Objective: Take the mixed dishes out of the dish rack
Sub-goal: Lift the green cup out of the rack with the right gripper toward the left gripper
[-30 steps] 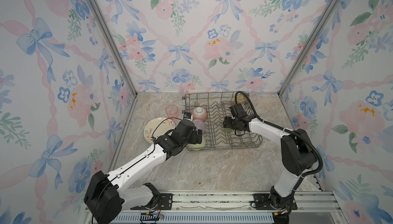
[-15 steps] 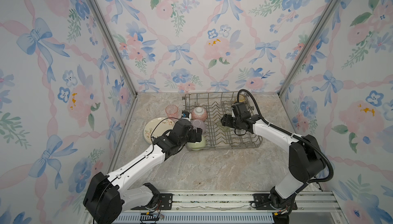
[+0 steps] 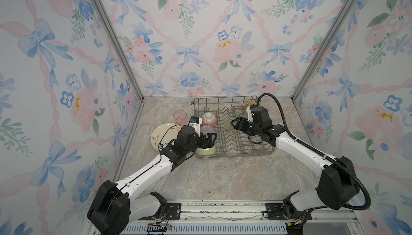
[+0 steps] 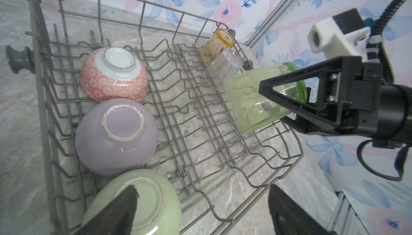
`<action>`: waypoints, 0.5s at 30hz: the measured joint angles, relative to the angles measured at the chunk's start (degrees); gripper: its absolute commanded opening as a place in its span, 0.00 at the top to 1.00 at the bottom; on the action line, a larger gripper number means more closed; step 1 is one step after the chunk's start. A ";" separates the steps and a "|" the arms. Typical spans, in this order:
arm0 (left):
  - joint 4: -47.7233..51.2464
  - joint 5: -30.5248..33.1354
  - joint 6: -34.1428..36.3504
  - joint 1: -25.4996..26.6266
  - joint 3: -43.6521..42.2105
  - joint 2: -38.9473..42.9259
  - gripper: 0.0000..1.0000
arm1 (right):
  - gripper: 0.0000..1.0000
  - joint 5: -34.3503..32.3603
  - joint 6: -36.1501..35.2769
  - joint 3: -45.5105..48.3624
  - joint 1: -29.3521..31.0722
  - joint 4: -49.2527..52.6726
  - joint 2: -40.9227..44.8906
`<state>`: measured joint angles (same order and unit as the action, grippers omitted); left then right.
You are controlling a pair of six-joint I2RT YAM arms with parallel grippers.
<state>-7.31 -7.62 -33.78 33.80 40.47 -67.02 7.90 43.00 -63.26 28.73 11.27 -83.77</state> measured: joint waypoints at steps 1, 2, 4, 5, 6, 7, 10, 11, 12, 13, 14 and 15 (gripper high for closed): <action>-1.03 -0.90 -0.39 -0.22 -0.46 0.02 0.13 | 0.48 0.57 0.44 0.11 0.00 -0.50 0.48; -1.92 -1.84 -0.81 -0.55 -0.70 0.02 0.13 | 0.48 1.14 0.79 0.24 0.00 -1.18 0.79; -4.02 -4.35 -2.03 -1.29 -0.83 -0.13 0.14 | 0.48 2.40 1.75 0.52 0.11 -2.54 1.18; -5.18 -5.66 -2.64 -1.55 -0.83 -0.28 0.14 | 0.48 2.99 2.16 0.63 0.20 -3.10 1.27; -6.43 -7.04 -3.37 -1.73 -0.83 -0.50 0.15 | 0.48 3.76 2.69 0.74 0.31 -3.69 1.27; -7.72 -8.48 -4.15 -1.90 -0.83 -0.70 0.15 | 0.48 4.48 3.15 0.81 0.44 -4.22 1.27; -10.88 -11.85 -6.08 -1.92 -0.83 -1.22 0.17 | 0.48 6.51 4.92 1.40 0.94 -6.47 1.36; -11.82 -12.92 -6.64 -1.92 -0.83 -1.29 0.17 | 0.48 7.19 5.79 1.79 1.07 -7.50 1.46; -12.48 -13.79 -7.04 -1.92 -0.81 -1.29 0.17 | 0.48 7.87 6.54 2.16 1.25 -8.31 1.60; -13.09 -14.49 -7.45 -1.92 -0.81 -1.29 0.18 | 0.48 8.35 7.10 2.51 1.38 -9.03 1.77; -13.77 -15.30 -7.85 -1.92 -0.74 -1.33 0.18 | 0.48 8.85 7.74 2.84 1.53 -9.75 1.99; -14.43 -15.93 -8.17 -1.92 -0.66 -1.42 0.19 | 0.48 9.31 8.33 3.13 1.77 -10.51 2.25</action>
<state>-21.74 -23.55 -41.95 31.88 39.81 -68.45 17.21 51.33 -60.14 30.50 0.75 -81.52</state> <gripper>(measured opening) 0.821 0.748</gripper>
